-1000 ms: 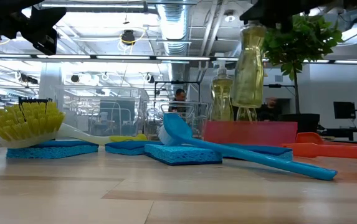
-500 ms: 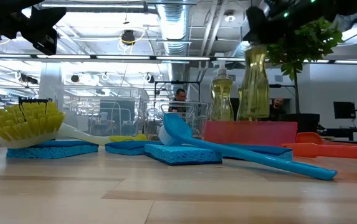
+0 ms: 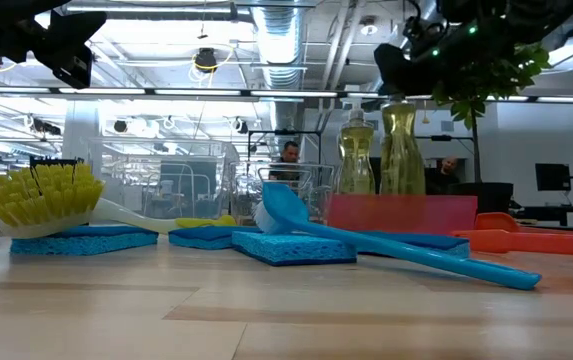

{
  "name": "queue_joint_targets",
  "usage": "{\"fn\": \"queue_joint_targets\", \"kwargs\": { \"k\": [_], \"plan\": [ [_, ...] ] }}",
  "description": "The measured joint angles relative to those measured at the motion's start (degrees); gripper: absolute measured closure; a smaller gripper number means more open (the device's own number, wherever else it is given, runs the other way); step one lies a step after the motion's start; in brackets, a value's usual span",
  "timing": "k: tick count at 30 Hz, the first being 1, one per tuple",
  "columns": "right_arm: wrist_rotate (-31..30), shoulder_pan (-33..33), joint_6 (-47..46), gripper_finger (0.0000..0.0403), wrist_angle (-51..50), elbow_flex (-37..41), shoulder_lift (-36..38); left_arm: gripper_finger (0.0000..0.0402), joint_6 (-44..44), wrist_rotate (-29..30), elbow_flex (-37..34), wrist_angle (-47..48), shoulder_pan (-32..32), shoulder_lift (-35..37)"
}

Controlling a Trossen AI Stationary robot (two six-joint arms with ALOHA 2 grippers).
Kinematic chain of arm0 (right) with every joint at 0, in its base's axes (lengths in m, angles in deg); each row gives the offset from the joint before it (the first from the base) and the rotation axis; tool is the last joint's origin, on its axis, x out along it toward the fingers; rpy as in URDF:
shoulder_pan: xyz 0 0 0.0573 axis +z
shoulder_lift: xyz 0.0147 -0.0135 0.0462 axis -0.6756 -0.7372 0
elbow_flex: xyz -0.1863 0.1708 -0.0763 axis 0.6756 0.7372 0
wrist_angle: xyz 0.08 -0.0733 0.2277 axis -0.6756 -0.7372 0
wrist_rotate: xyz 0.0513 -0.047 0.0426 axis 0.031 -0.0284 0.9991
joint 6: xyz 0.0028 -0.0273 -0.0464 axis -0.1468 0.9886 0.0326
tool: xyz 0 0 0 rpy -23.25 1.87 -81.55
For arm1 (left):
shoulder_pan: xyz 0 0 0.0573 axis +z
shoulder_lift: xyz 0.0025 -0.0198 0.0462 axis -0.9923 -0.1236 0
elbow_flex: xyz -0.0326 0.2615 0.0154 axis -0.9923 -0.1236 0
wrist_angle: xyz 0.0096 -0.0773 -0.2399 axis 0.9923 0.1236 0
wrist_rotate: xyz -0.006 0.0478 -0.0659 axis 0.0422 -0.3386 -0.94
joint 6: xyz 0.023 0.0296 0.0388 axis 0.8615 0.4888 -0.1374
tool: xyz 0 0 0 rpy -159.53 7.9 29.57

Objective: Pick & Place Kitchen Sink Supplies
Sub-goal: Put the soap dispenser into the red bin, then put the green dish brush into the white bin

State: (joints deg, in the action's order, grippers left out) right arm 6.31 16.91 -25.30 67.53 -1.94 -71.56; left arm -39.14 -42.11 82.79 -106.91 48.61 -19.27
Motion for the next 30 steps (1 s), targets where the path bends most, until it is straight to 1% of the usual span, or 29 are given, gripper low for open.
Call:
{"fn": "queue_joint_targets", "kwargs": {
  "k": [5,12,16,19,22,26,30],
  "plan": [
    [-0.2,-0.5,-1.5,0.0266,-0.2,0.0,-1.4,0.0243,0.0,0.0,0.0,0.0,0.0,0.0],
    [0.1,-0.4,-1.5,0.0264,-0.9,0.0,-1.9,0.0243,0.0,0.0,0.0,0.0,0.0,0.0],
    [1.8,-0.4,-1.5,0.0261,-1.6,-0.2,-1.8,0.0243,0.0,0.0,0.0,0.0,0.0,0.0],
    [2.9,-0.4,-1.5,0.0252,-2.9,-0.3,-1.7,0.0243,0.0,0.0,0.0,0.0,0.0,0.0],
    [3.2,-0.4,-1.5,0.0237,-4.0,-0.2,-1.8,0.0243,0.0,0.0,0.0,0.0,0.0,0.0],
    [5.7,-0.4,-1.2,0.0208,-4.8,-0.2,-1.7,0.0243,0.0,0.0,0.0,0.0,0.0,0.0],
    [5.9,-0.2,-1.0,0.0176,-6.1,-0.1,-1.8,0.0243,0.0,0.0,0.0,0.0,0.0,0.0]
  ]
}}
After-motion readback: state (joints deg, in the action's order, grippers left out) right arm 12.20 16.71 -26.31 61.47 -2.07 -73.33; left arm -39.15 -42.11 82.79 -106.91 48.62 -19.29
